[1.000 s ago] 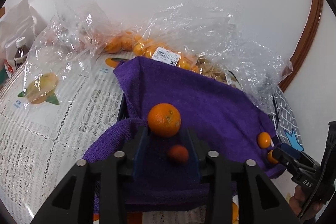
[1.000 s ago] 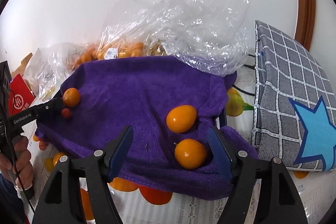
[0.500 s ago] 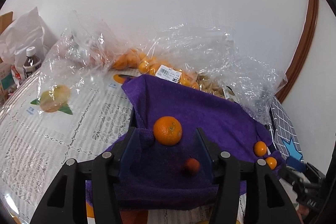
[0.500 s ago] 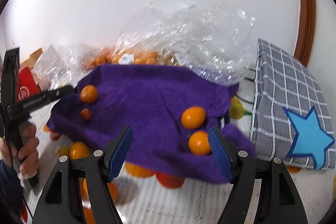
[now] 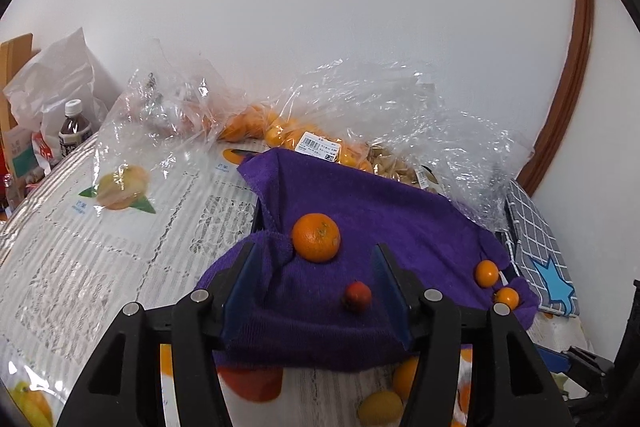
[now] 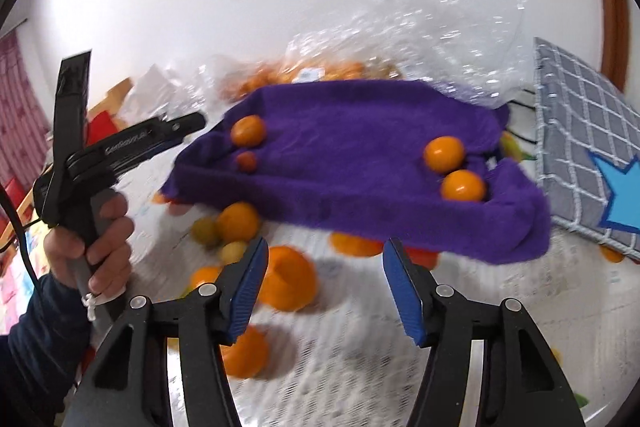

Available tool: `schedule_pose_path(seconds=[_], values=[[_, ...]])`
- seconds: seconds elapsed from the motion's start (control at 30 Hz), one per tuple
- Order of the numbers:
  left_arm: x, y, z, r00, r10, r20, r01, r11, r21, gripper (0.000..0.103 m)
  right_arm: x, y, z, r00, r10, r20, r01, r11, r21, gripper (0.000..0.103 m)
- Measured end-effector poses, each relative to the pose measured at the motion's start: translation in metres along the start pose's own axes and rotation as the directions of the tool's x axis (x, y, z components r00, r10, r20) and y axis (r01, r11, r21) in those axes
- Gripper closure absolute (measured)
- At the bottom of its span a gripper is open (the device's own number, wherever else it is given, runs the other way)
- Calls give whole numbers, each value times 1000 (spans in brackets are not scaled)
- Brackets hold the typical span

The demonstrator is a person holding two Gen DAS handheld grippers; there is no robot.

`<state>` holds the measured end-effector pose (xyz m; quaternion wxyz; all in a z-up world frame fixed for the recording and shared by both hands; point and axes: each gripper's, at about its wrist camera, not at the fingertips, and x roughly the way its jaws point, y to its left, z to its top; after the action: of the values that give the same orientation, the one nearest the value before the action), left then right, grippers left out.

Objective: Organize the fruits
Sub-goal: 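Grasp a large orange with the right tool while the left grasps a yellow-green fruit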

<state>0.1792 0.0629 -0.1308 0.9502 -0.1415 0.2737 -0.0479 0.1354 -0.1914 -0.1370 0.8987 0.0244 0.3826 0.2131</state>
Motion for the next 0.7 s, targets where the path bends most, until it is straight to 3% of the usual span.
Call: schedule_pose_path(seconds=[0.13, 0.3, 0.37, 0.5, 0.63, 0.7], values=[[-13, -1, -11, 1000, 18, -1, -18, 999, 28, 45, 5, 16, -6, 999, 13, -33, -14, 999, -36, 43], [-27, 3, -23, 1000, 10, -14, -9, 999, 34, 43, 25, 21, -9, 995, -26, -98, 21, 998, -58, 43], [-28, 6, -24, 999, -26, -39, 26, 1000, 8, 43, 33, 20, -11, 992, -25, -125, 19, 998, -53, 43], [-30, 11, -26, 994, -88, -63, 86, 996, -37, 43, 36, 21, -11, 991, -9, -137, 1, 998, -59, 61], [-26, 12, -28, 986, -132, -97, 127, 990, -52, 43, 28, 15, -11, 994, -29, -104, 24, 999, -40, 61], [-21, 10, -31, 975, -180, -133, 173, 983, -64, 43, 18, 4, -10, 996, -57, -69, 57, 998, -10, 61]])
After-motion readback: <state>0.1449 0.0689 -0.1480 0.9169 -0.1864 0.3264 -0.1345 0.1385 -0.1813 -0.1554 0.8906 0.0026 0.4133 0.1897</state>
